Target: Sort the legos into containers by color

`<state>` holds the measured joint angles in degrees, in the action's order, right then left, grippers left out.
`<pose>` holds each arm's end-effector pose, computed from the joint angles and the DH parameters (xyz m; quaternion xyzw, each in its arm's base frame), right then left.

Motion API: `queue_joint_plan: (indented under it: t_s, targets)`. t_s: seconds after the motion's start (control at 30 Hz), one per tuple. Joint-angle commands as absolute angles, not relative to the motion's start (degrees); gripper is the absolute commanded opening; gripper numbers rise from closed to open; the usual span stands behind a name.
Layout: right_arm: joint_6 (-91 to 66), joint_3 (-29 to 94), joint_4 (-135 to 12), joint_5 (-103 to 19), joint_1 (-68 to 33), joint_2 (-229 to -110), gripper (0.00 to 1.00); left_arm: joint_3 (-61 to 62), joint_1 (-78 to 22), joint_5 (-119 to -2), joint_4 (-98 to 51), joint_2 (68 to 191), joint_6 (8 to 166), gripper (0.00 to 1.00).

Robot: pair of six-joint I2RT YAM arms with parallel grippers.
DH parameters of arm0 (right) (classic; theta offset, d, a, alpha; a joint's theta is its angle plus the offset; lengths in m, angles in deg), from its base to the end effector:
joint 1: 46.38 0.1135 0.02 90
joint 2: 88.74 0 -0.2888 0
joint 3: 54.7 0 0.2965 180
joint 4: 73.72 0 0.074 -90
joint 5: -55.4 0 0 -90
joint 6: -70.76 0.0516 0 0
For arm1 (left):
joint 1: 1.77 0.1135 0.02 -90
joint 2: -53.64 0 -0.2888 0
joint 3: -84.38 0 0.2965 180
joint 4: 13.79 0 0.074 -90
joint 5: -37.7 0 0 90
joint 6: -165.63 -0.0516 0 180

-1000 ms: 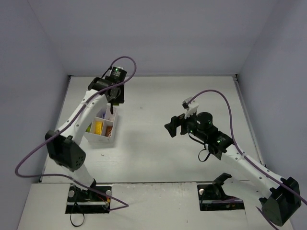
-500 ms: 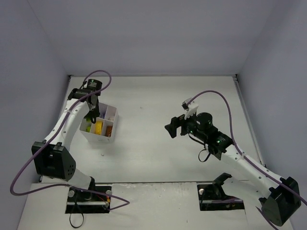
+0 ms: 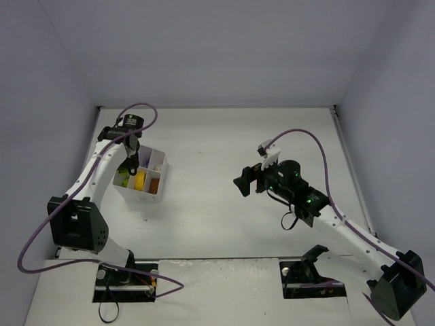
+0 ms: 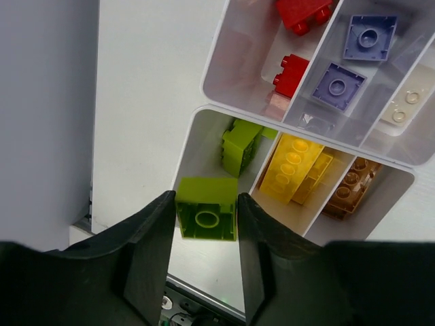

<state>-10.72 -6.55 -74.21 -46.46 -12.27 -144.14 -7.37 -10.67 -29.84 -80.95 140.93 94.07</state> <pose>0.2207 0.1623 0.2991 -0.2316 0.7099 0.3121 0.5874 0.3565 -0.0359 0.3169 -0.1251 0.9460 0.1292 0.2696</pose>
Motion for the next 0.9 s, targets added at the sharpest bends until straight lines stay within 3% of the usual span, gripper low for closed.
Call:
queue_joint_plan:
  t_s: [0.0,0.13,0.5,0.8,0.87]
  targets:
    - [-11.15,-6.02,-77.95,-46.99,-12.45,-143.94,0.91,-7.98,-10.12,-27.6,-80.4,140.65,93.39,0.36]
    - [-11.24,-6.02,-78.04,-46.9,-12.54,-144.2,0.91,-8.07,-10.2,-27.95,-80.49,140.74,93.47,0.44]
    - [-11.06,-4.7,-77.78,-46.03,-12.54,-144.38,0.91,-13.59,-10.29,-33.12,-82.77,136.88,95.06,0.46]
    - [-10.98,2.94,-73.75,-38.58,-12.62,-144.03,0.94,-17.21,-10.2,-35.77,-81.02,120.72,96.38,0.46]
    - [-11.06,5.49,-72.51,-36.46,-12.63,-143.5,1.0,-16.51,-10.2,-36.47,-79.71,115.71,96.38,0.46]
